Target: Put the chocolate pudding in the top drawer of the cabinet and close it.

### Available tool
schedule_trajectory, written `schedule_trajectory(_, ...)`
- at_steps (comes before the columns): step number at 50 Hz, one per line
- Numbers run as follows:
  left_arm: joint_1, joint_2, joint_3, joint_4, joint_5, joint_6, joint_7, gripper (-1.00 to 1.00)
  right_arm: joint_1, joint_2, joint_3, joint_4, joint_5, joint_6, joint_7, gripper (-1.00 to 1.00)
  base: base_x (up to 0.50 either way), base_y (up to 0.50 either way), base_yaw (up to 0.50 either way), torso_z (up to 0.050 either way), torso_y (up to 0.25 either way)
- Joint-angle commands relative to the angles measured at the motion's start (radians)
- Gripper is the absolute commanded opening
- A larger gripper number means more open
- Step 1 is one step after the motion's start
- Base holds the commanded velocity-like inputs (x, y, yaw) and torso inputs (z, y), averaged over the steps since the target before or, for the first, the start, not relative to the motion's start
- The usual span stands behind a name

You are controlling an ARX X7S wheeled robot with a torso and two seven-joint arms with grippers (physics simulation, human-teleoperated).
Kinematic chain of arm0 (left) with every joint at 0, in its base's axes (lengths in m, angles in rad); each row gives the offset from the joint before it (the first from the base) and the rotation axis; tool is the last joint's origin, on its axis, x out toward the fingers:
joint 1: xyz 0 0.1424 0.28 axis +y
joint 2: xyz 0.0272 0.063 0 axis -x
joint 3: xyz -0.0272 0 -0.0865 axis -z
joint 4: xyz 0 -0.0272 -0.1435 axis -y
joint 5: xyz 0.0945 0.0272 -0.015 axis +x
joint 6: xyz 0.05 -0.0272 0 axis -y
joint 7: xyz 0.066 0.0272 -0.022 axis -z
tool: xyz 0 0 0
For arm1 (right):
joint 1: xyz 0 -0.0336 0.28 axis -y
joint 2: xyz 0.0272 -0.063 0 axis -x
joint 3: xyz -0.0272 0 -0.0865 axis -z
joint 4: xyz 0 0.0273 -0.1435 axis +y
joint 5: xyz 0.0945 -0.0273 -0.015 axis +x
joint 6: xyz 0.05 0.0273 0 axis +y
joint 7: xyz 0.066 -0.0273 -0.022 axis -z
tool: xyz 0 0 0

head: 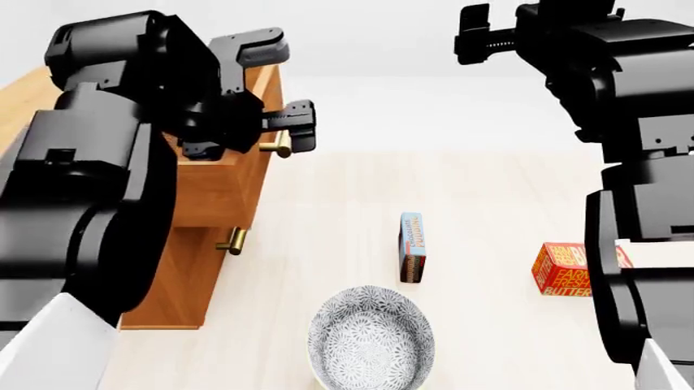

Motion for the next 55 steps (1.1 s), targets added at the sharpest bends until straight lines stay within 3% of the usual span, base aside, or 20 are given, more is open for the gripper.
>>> schedule_trajectory(1,-0.005,0.009,0.310,-0.002,-0.409,0.013,-0.050,1.00,-0.001,0.001,-0.003,0.000,0.002,0.001,0.000,1.00,0.00,0.00,0.00,0.000,0.000)
schedule_trajectory(18,-0.049,0.009,0.972,0.015,-1.208,0.109,-0.157,1.00,-0.002,0.008,-0.010,-0.012,0.004,0.012,0.000,1.00,0.00,0.00,0.00,0.000,0.000)
schedule_trajectory(32,-0.086,0.009,1.403,0.082,-1.691,0.206,-0.186,1.00,0.001,0.007,-0.016,-0.007,0.005,0.009,-0.001,1.00,0.00,0.00,0.00,0.000,0.001)
schedule_trajectory(42,-0.104,0.009,1.569,0.142,-1.867,0.258,-0.195,1.00,-0.006,0.015,-0.013,-0.031,0.011,0.024,0.001,1.00,0.00,0.00,0.00,0.000,0.000)
schedule_trajectory(55,-0.112,0.009,1.620,0.186,-1.943,0.285,-0.209,1.00,-0.018,0.030,-0.009,-0.068,0.018,0.050,0.010,1.00,0.00,0.00,0.00,0.000,0.000)
